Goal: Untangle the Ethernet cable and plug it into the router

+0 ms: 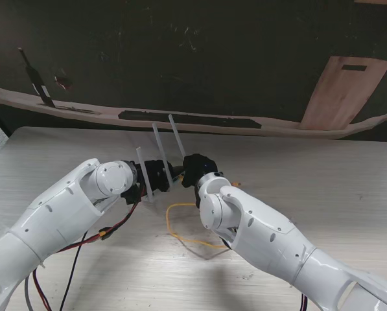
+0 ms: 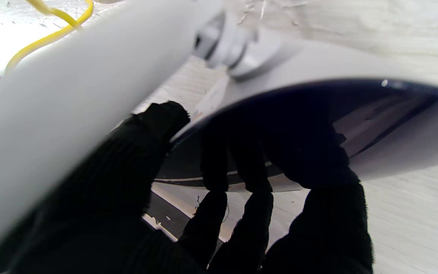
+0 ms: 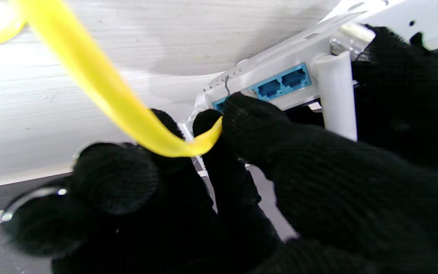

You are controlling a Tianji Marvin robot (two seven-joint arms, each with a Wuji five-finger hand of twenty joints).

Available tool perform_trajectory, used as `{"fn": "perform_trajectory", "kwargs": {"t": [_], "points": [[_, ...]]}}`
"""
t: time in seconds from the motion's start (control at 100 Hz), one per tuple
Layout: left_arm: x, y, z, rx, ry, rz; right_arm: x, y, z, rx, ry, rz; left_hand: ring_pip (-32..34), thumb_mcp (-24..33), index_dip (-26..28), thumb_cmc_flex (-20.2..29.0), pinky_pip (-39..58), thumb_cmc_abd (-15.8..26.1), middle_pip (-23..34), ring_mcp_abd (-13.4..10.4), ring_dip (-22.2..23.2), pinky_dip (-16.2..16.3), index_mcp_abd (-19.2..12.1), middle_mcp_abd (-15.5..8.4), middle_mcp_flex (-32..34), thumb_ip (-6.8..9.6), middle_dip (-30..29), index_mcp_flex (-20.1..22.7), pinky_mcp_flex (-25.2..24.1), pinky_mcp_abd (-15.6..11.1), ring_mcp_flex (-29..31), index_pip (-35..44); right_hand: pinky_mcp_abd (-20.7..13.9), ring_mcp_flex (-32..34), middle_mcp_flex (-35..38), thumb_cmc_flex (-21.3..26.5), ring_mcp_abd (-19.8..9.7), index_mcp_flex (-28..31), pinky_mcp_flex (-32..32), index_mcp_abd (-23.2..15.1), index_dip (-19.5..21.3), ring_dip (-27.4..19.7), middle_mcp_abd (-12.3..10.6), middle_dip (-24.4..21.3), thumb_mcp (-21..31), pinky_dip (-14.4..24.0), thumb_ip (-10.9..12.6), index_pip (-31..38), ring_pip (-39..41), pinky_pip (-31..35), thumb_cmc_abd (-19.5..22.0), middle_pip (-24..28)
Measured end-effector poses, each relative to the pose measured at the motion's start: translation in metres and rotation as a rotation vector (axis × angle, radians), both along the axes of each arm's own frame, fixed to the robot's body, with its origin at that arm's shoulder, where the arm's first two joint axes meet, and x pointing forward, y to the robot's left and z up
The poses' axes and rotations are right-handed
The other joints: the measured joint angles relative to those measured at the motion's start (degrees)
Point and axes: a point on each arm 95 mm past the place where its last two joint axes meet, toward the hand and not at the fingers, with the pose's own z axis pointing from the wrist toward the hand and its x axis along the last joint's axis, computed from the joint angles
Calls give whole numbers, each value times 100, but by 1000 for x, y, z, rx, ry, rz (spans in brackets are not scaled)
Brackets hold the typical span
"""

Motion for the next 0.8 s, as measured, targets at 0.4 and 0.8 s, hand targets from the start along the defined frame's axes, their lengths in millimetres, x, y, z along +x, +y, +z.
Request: {"fn": "perform_trajectory", "kwargs": {"t": [0.4,0.8], "points": [[0,0,0,0,0,1,0,0,0,-3,9,0,0,-4,0,-1,0,-2,0,1,0,0,0,0,0,4,0,1,0,0,0,1,-6,4,23,0,0,2,12,7,-71,54,-1,0,62,70,-1,0,18,7,-4,0],[0,0,0,0,2,1,0,1,-1,16,42,3,0,-7,0,-1,0,-4,0,1,0,0,0,0,0,4,0,1,-5,0,0,1,-211,52,88,63,-133,-4,95,123,262,211,-105,52,48,354,66,4,359,214,195,162]]}}
